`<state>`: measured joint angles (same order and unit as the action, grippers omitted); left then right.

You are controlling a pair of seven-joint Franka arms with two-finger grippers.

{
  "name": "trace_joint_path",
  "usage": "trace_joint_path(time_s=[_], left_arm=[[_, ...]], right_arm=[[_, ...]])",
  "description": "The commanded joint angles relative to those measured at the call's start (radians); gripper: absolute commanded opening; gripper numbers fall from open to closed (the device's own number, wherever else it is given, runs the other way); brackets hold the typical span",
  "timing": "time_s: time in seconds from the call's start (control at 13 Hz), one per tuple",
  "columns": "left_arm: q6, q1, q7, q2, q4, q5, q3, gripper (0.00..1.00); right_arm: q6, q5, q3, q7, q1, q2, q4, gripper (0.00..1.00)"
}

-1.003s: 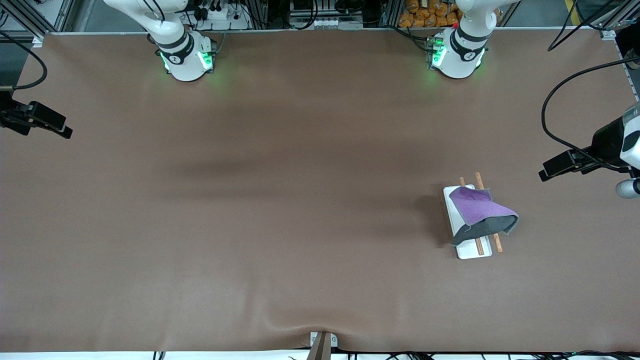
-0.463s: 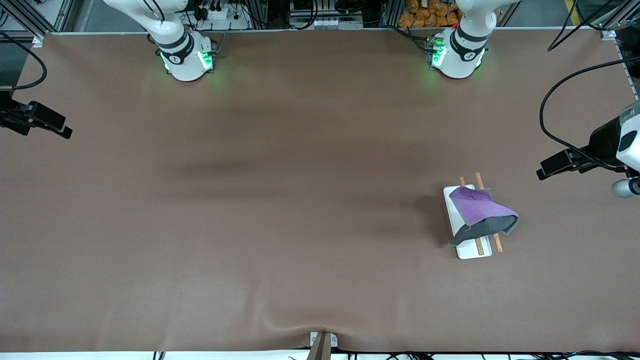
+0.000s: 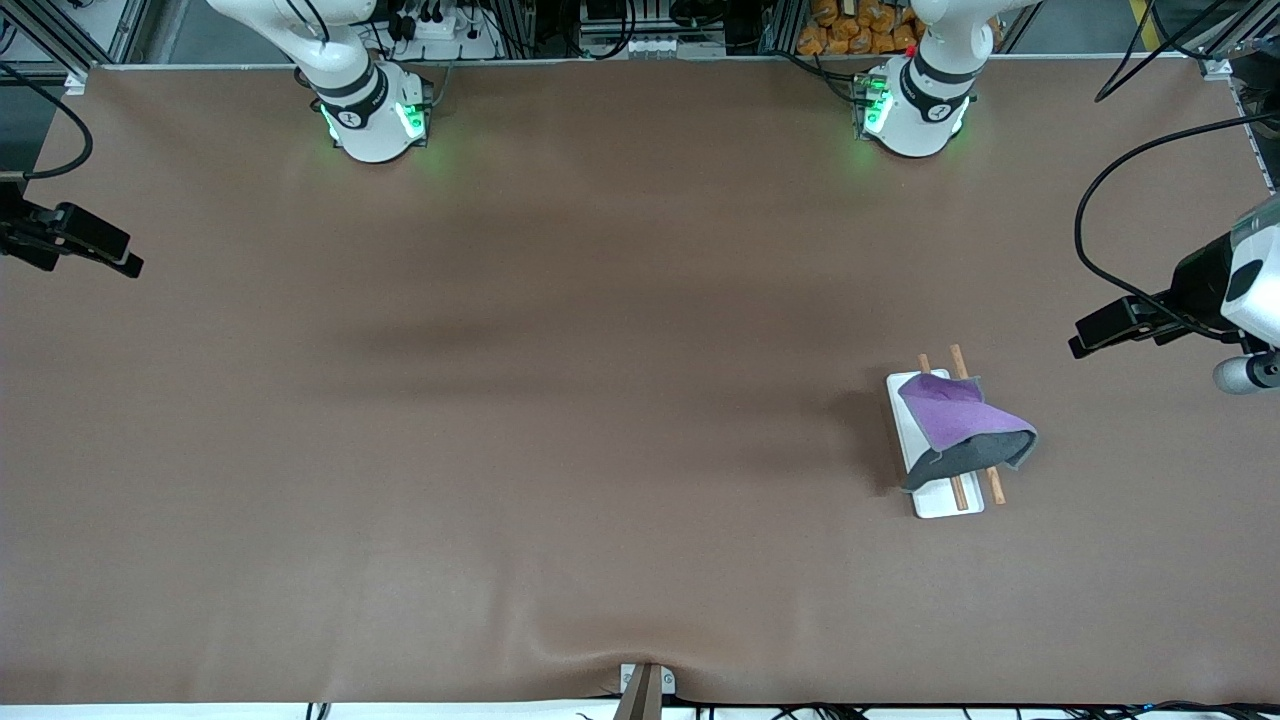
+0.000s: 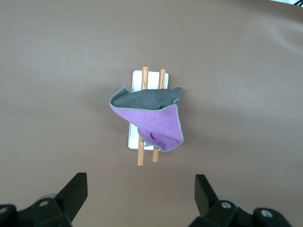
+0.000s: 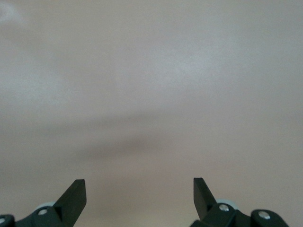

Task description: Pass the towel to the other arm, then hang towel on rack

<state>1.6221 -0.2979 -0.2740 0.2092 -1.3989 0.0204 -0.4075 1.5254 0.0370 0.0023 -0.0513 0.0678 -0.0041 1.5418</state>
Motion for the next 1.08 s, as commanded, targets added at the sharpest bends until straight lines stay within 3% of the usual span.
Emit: trace_joint_path(time_s=[0.0,1.0], left_arm=[[-0.01,-0.004,0.002,-0.024,-0.017,0.027,-0.007,1.0],[-0.036,-0.007,0.002,-0.028,-0.017,0.027,-0.005,1.0]], right_arm=[[0.001,-0.008,0.008,0.001,0.012,-0.004,-0.006,1.0],[0.002,-0.008,0.008,-0.004,0.014,-0.002,-0.006,1.0]])
